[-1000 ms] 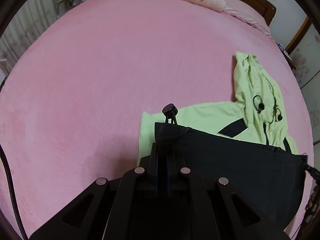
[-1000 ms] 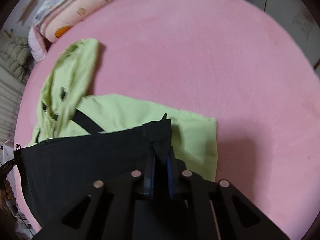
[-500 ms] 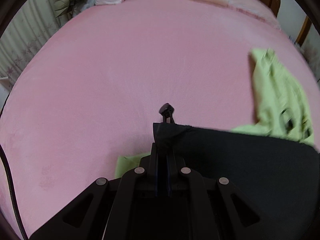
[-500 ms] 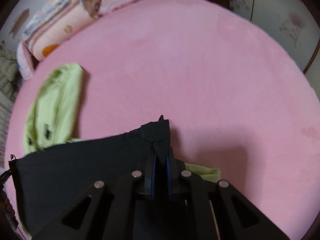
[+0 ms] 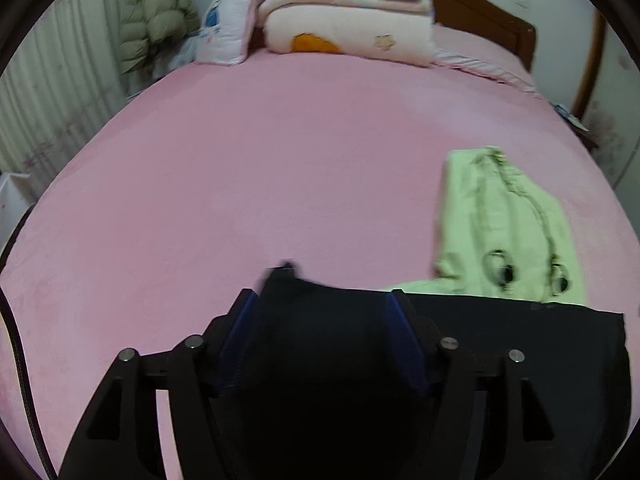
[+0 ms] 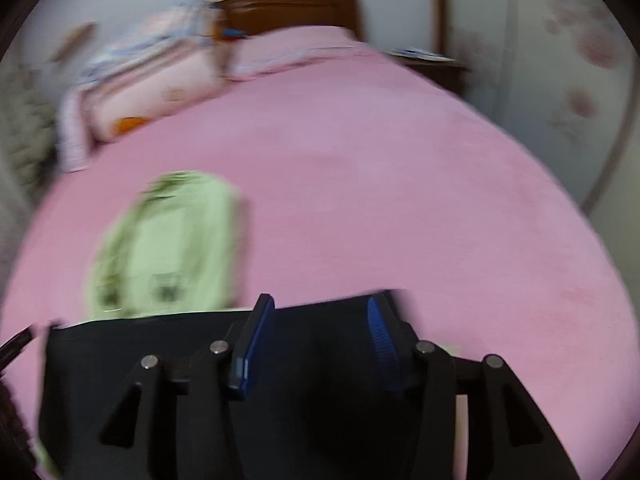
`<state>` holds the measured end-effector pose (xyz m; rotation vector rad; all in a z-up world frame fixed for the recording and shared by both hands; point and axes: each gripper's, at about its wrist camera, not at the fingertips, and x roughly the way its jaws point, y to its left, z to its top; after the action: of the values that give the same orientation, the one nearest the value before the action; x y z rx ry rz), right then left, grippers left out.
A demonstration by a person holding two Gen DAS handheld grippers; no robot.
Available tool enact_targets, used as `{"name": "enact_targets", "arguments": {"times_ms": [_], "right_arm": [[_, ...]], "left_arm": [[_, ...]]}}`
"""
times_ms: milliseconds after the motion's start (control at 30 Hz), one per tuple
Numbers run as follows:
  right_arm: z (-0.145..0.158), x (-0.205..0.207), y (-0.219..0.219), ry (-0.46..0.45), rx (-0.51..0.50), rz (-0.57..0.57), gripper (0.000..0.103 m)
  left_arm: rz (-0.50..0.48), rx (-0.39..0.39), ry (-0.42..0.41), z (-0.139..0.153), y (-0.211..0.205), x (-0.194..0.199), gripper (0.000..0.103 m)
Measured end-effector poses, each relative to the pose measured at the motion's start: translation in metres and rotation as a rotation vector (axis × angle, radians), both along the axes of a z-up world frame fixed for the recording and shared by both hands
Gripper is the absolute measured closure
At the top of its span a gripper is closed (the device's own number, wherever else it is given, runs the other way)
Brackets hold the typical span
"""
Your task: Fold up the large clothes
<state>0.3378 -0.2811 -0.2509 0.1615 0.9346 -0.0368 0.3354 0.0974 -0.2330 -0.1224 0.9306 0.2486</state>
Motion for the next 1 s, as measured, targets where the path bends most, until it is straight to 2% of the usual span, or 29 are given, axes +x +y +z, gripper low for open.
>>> {"name": "enact_targets", "arguments": {"times_ms": [67,133,200,300,433,567,600,633,733,833,933,1000], "right_arm": [[-0.008,0.009,0.046,0.04,0.038,0.126,0.054],[-0.024,0.015,0.081,0.075,0.028,0.191,0.054],[-0.045,0.024,0.103,0.131,0.003,0.222,0.055],[-0.072,0.032,0.105,0.188,-0.067,0.196,0.058],[-0.081,0.032,0.043,0.173,-0.179,0.052,0.058],[-0.09,0.021,-0.04,0.223,-0.206,-0.112,0.058],[-0.091,0.018,-0.056,0.241,-0.204,-0.146,0.058],[-0.087,0.012,-0.073,0.246,-0.153,-0.162,0.058],[-0.066,-0.002,-0.083,0.225,-0.123,-0.179,0.058],[-0.037,-0.026,-0.07,0.156,-0.076,-0.135,0.058],[-0.017,-0.05,-0.032,0.103,-0.038,-0.068,0.058],[-0.006,-0.076,-0.005,0.086,0.01,-0.004,0.058]], "left_arm": [[-0.013,0.009,0.036,-0.012,-0.012,0.004,0.038],[0.006,0.037,0.09,-0.032,-0.022,0.011,0.038],[0.042,0.061,0.139,-0.052,-0.017,0.019,0.038],[0.101,0.098,0.182,-0.072,0.004,0.026,0.037],[0.126,0.146,0.192,-0.082,0.028,0.023,0.036],[0.122,0.168,0.197,-0.087,0.045,0.018,0.028],[0.121,0.155,0.199,-0.086,0.047,0.018,0.028],[0.122,0.153,0.204,-0.084,0.047,0.018,0.028],[0.105,0.152,0.211,-0.066,0.043,0.024,0.029],[0.068,0.142,0.149,-0.038,0.032,0.003,0.029],[0.032,0.113,0.113,-0.013,0.012,-0.031,0.028],[0.018,0.072,0.104,-0.001,-0.003,-0.058,0.025]]}}
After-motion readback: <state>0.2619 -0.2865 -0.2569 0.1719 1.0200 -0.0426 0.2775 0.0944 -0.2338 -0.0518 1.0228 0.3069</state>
